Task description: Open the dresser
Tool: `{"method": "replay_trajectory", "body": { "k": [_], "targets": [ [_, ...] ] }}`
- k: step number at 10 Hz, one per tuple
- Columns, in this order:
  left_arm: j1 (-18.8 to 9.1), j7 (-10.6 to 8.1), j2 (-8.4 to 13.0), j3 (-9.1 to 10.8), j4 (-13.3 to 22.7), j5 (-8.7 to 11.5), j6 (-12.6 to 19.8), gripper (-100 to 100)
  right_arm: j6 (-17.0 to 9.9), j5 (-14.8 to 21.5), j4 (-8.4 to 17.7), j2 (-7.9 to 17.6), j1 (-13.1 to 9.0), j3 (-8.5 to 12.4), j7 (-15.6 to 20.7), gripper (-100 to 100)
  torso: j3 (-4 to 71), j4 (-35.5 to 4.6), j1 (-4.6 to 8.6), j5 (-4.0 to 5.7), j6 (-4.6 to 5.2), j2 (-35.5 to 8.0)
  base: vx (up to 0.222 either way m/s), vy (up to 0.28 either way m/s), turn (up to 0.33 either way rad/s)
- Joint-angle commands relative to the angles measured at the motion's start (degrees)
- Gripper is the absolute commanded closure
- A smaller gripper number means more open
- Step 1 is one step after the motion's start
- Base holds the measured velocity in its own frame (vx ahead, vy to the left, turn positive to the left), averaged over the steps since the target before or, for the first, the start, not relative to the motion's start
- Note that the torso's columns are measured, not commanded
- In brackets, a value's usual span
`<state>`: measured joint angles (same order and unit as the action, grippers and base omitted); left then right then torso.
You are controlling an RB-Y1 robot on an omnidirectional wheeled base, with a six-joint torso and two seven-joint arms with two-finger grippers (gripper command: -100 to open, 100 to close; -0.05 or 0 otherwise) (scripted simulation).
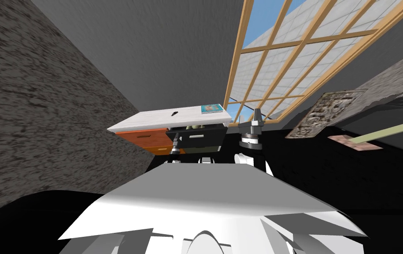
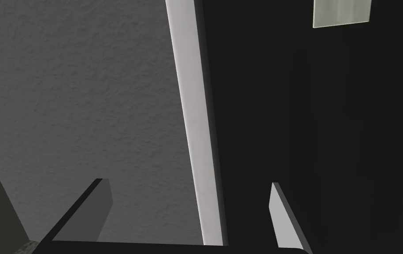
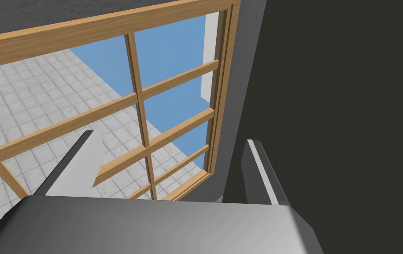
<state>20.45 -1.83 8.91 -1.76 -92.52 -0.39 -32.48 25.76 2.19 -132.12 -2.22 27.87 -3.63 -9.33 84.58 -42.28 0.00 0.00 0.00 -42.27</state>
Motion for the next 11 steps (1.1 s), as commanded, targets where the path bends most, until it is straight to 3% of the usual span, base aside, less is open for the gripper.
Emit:
{"method": "replay_trajectory", "body": {
  "k": [1, 6, 11],
  "targets": [
    [-0.8, 0.28, -0.5, -0.12, 4.2, -0.2, -0.4, -100, 0.0, 0.0, 0.0, 0.0, 0.0, 0.0, 0.0, 0, 0.0, 0.0, -0.02, -0.01, 0.00, 0.0, 0.009, -0.063, -0.007],
    [-2.5, 0.83, -3.1, -0.32, 11.4, -0.6, -1.1, -100, 0.0, 0.0, 0.0, 0.0, 0.0, 0.0, 0.0, 0, 0.0, 0.0, -0.01, -0.01, 0.00, 0.0, -0.001, -0.063, -0.006],
    [-3.4, 1.17, -8.8, -0.44, 15.8, -0.8, -1.5, -100, 0.0, 0.0, 0.0, 0.0, 0.0, 0.0, 0.0, 0, 0.0, 0.0, -0.02, -0.01, 0.00, 0.0, 0.005, -0.040, -0.004]
  ]
}}
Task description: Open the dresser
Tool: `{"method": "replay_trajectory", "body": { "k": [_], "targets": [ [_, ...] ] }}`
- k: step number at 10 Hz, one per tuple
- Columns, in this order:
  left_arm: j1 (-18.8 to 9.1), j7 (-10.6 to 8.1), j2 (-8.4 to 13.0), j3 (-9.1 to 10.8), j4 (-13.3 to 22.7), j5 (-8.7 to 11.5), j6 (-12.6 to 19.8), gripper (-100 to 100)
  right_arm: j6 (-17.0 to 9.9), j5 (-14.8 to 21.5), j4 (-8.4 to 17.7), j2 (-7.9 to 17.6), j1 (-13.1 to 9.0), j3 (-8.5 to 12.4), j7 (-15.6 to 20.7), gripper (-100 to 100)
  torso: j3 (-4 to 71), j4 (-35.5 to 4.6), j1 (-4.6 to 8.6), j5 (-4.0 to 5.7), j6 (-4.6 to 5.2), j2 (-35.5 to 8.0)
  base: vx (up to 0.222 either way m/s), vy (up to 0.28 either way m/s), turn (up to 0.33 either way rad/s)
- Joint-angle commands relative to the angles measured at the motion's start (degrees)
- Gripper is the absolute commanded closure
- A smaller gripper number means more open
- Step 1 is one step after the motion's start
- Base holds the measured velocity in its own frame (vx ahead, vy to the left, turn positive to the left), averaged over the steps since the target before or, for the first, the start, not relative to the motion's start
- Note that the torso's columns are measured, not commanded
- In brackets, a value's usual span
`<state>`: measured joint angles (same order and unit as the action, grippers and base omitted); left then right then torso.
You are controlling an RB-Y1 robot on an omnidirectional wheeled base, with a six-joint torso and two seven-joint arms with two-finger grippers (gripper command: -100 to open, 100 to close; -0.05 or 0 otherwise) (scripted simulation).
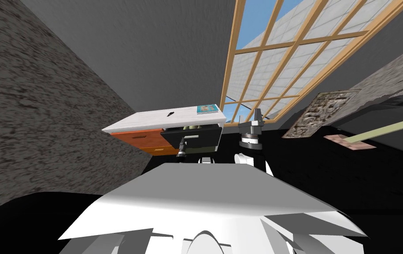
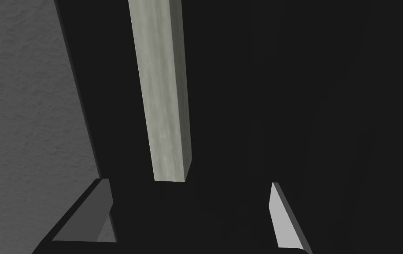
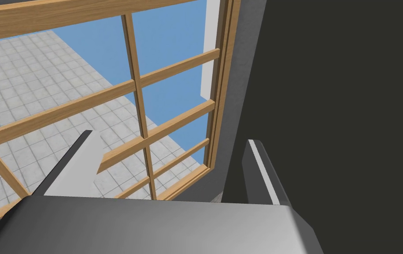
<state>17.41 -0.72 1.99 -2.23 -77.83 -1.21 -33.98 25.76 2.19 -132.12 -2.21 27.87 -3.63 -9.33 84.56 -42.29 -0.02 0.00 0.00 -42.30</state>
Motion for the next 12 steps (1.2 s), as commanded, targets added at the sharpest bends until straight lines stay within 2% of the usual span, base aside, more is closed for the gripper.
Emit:
{"method": "replay_trajectory", "body": {
  "k": [1, 2, 10, 11, 12],
  "targets": [
    [-0.2, 0.10, -1.2, -0.01, 0.8, 0.0, -0.1, -100, 0.0, 0.0, 0.0, 0.0, 0.0, 0.0, 0.0, 0, 0.0, 0.0, -0.02, 0.00, 0.00, 0.0, 0.000, -0.012, -0.001],
    [-2.1, 0.70, -1.6, 2.11, 2.0, 0.5, 0.5, -100, 0.0, 0.0, 0.0, 0.0, 0.0, 0.0, 0.0, 0, 0.0, 0.0, -0.06, -0.01, -0.01, 0.0, -0.041, 0.001, -0.190],
    [-9.6, 3.05, -2.7, 10.61, 6.4, 2.9, 3.1, -100, 0.0, 0.0, 0.0, 0.0, 0.0, 0.0, 0.0, 0, 0.0, 0.0, 0.01, 0.00, -0.01, 0.0, -0.061, 0.004, -0.172],
    [-9.2, 2.93, -2.7, 9.95, 6.4, 2.7, 2.7, -100, 0.0, 0.0, 0.0, 0.0, 0.0, 0.0, 0.0, 0, 0.0, 0.0, 0.00, 0.00, -0.01, 0.0, -0.023, 0.001, -0.020],
    [-7.7, 2.46, -2.4, 8.48, 5.3, 2.3, 2.5, 100, 0.0, 0.0, 0.0, 0.0, 0.0, 0.0, 0.0, 0, 0.1, 0.0, 0.00, 0.00, -0.03, 0.1, 0.031, 0.004, 0.182]
  ]
}}
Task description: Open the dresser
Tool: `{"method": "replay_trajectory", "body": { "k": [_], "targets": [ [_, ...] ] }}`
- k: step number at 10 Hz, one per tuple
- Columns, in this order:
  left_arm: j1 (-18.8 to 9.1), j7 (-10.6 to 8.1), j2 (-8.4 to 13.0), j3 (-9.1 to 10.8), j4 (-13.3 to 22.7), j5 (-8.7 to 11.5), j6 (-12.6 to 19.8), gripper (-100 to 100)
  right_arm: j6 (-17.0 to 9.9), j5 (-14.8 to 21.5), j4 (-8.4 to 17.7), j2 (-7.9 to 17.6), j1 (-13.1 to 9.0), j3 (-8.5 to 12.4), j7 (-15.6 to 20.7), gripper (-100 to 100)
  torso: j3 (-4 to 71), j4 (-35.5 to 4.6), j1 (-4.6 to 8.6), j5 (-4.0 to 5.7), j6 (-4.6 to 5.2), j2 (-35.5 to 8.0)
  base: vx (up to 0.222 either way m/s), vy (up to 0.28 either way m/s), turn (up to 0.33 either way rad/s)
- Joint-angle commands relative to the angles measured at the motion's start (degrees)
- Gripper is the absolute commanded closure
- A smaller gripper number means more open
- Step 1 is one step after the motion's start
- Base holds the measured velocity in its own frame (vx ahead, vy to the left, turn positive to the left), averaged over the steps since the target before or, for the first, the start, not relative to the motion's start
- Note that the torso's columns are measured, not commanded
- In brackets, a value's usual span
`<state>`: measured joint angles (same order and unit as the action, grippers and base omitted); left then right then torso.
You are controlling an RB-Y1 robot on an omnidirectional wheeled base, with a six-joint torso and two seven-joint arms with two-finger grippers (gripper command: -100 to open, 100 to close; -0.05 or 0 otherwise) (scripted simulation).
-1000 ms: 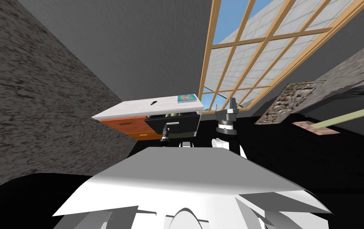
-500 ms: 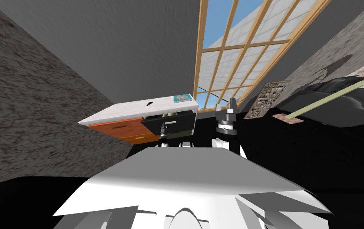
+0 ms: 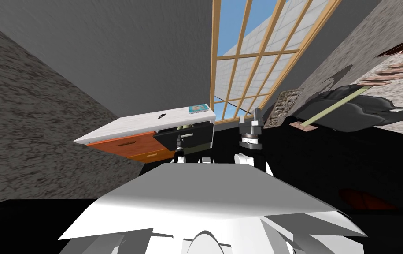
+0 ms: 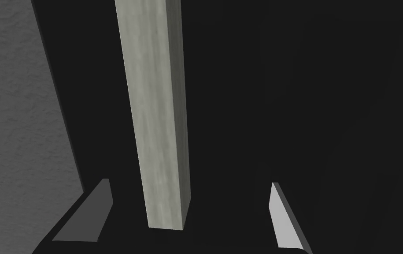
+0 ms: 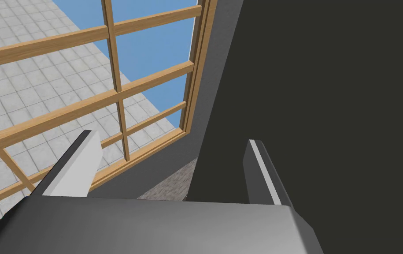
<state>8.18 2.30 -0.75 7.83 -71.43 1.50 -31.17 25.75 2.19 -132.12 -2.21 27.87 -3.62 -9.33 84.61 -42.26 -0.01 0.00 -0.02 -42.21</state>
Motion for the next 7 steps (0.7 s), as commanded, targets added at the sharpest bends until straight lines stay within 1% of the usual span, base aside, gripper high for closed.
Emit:
{"method": "replay_trajectory", "body": {
  "k": [1, 2, 7],
  "targets": [
    [2.5, -0.85, 0.4, -2.64, -1.7, -0.7, -0.7, 100, 0.0, 0.0, 0.0, 0.0, 0.0, 0.0, 0.0, 0, 0.1, 0.0, -0.01, 0.00, -0.02, 0.1, 0.064, 0.003, 0.266],
    [3.4, -1.14, 0.6, -3.70, -2.2, -1.0, -1.0, 100, 0.0, 0.0, 0.0, 0.0, 0.0, 0.0, 0.0, 0, 0.2, 0.2, -0.13, -0.11, 0.00, 0.3, 0.062, -0.008, 0.177],
    [8.1, -2.61, 1.2, -9.02, -5.0, -2.5, -2.6, 100, 0.0, 0.0, 0.0, 0.0, 0.0, 0.0, 0.0, 0, -0.1, 0.0, 0.02, 0.00, 0.04, -0.2, 0.064, -0.005, 0.153]
  ]
}}
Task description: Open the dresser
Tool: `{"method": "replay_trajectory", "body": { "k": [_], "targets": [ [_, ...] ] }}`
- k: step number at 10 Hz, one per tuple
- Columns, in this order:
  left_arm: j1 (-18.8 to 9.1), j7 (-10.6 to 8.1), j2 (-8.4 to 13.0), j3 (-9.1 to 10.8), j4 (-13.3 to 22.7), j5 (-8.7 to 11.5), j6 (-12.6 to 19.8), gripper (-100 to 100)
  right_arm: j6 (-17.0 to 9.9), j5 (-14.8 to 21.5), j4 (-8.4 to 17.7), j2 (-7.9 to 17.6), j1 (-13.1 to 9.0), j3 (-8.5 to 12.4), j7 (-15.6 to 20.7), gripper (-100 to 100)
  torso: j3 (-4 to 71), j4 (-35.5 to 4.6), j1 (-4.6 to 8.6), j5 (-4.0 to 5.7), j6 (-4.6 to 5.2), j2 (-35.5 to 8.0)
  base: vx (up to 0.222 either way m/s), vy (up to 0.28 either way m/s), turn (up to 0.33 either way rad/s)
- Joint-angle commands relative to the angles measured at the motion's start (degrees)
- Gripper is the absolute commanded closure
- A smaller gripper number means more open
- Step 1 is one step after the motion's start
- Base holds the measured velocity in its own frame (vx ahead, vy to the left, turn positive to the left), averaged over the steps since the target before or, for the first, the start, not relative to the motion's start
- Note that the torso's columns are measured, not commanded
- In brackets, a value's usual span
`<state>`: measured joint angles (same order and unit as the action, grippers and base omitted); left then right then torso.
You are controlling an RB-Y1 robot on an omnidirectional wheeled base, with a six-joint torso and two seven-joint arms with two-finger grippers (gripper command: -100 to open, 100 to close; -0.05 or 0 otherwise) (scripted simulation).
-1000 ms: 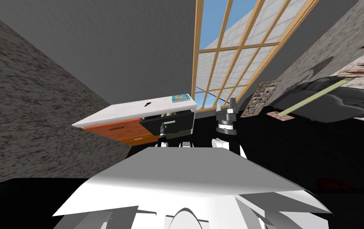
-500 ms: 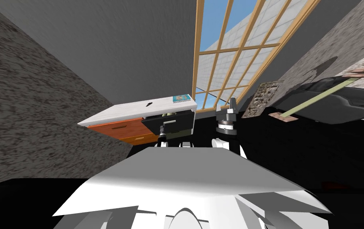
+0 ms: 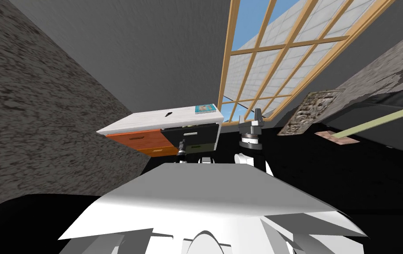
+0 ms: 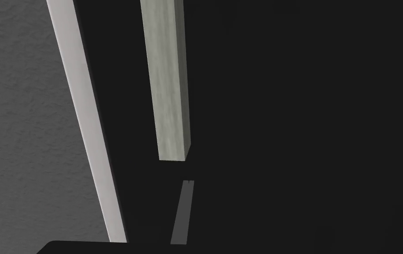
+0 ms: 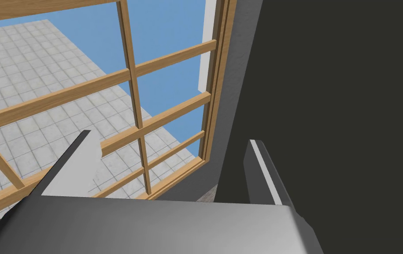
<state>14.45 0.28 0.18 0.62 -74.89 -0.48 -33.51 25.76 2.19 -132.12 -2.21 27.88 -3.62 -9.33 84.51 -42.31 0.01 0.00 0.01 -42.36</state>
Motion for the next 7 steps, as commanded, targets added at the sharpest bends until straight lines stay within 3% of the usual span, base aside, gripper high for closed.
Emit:
{"method": "replay_trajectory", "body": {
  "k": [1, 2, 3, 7],
  "targets": [
    [2.7, -0.89, 0.4, -2.87, -2.1, -0.8, -0.6, 100, 0.0, 0.0, 0.0, 0.0, 0.0, 0.0, 0.0, 0, 0.0, 0.0, 0.02, 0.01, -0.01, 0.0, 0.052, -0.005, 0.159],
    [2.4, -0.56, 0.2, -2.29, -1.9, -0.6, -0.5, 100, 0.0, 0.0, 0.0, 0.0, 0.0, 0.0, 0.0, 0, 0.0, 0.0, -0.02, 0.00, -0.01, 0.0, 0.022, -0.002, 0.031],
    [2.5, -0.68, 2.4, -2.40, -2.0, -0.6, -0.4, -100, 0.0, 0.0, 0.0, 0.0, 0.0, 0.0, 0.0, 0, 0.0, 0.0, -0.03, -0.01, 0.01, 0.0, 0.006, -0.002, -0.007],
    [2.1, -0.69, 7.4, -2.37, -2.6, -0.6, 0.7, -100, 0.0, 0.0, 0.0, 0.0, 0.0, 0.0, 0.0, 0, 0.1, 0.0, 0.00, 0.00, -0.01, 0.1, 0.002, -0.001, 0.000]
  ]
}}
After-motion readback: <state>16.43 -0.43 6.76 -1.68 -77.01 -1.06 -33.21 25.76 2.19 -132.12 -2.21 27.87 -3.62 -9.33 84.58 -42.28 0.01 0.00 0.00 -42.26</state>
